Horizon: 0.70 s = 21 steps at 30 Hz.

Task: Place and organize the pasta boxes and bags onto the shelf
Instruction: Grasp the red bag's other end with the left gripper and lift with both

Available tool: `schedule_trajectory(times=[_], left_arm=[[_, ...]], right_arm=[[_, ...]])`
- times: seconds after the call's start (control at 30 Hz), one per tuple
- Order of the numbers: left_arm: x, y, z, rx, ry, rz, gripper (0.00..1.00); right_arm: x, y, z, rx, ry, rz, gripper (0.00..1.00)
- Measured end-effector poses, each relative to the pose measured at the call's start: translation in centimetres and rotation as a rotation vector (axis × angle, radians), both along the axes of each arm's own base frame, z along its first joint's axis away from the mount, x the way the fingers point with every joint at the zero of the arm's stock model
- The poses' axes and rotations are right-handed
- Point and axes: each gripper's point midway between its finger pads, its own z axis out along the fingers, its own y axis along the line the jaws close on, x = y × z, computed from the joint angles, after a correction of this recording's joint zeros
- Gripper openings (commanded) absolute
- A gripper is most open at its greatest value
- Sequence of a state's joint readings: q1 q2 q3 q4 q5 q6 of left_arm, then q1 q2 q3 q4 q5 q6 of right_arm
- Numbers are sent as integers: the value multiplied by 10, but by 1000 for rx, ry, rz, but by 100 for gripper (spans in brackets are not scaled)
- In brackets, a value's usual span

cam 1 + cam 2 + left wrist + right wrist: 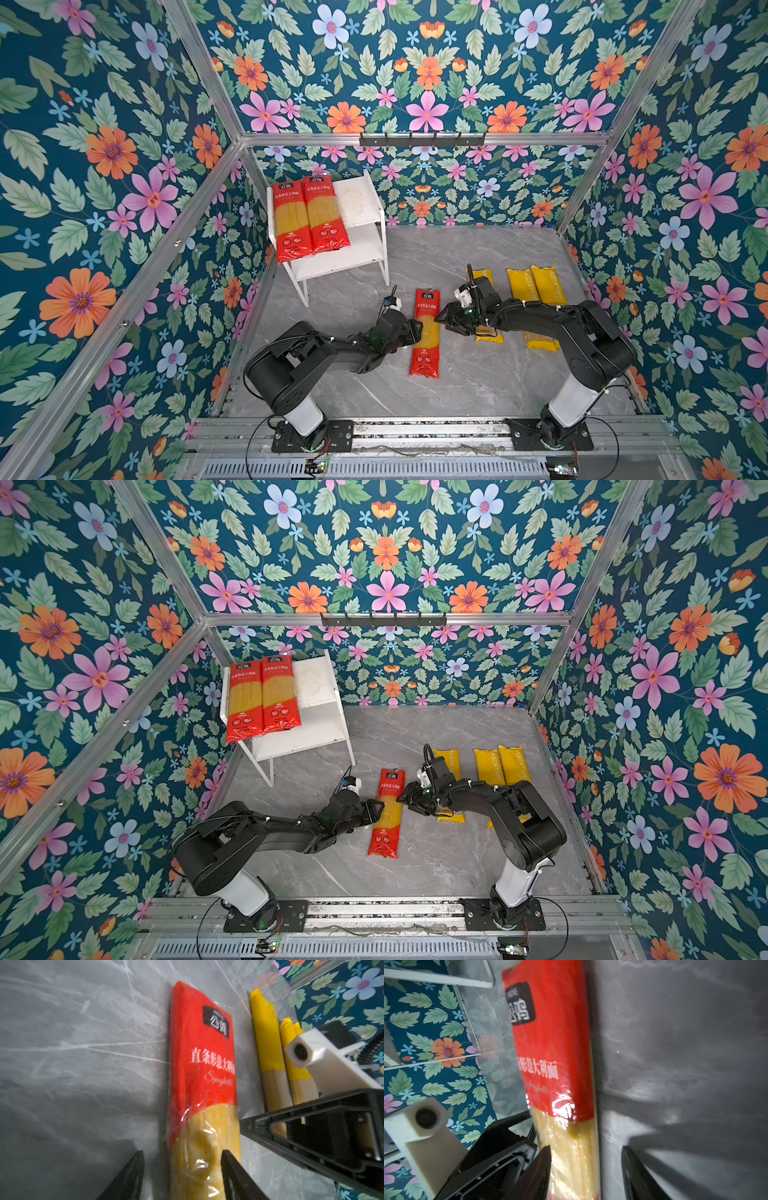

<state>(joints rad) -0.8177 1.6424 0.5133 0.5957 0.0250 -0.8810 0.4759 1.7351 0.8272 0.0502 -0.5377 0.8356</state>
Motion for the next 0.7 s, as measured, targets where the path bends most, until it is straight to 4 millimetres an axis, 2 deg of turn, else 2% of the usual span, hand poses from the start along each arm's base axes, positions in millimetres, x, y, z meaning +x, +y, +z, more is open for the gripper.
schedule_trajectory(times=[0.17,0.27,0.4,0.57,0.7], left_arm=[[-3,-7,-2,-26,-4,-17,51],[-7,-11,-3,-46,-5,-30,45],[-13,-9,-1,-73,-5,-29,44],[-16,-11,25,-128,-42,-52,49],[-14,-15,59,-156,-114,-85,54]], right_arm=[[6,20,-2,63,-39,23,50],[9,28,-4,107,-74,27,40],[9,29,-6,140,-113,14,27],[7,29,-3,171,-158,9,18],[7,30,6,200,-196,11,13]])
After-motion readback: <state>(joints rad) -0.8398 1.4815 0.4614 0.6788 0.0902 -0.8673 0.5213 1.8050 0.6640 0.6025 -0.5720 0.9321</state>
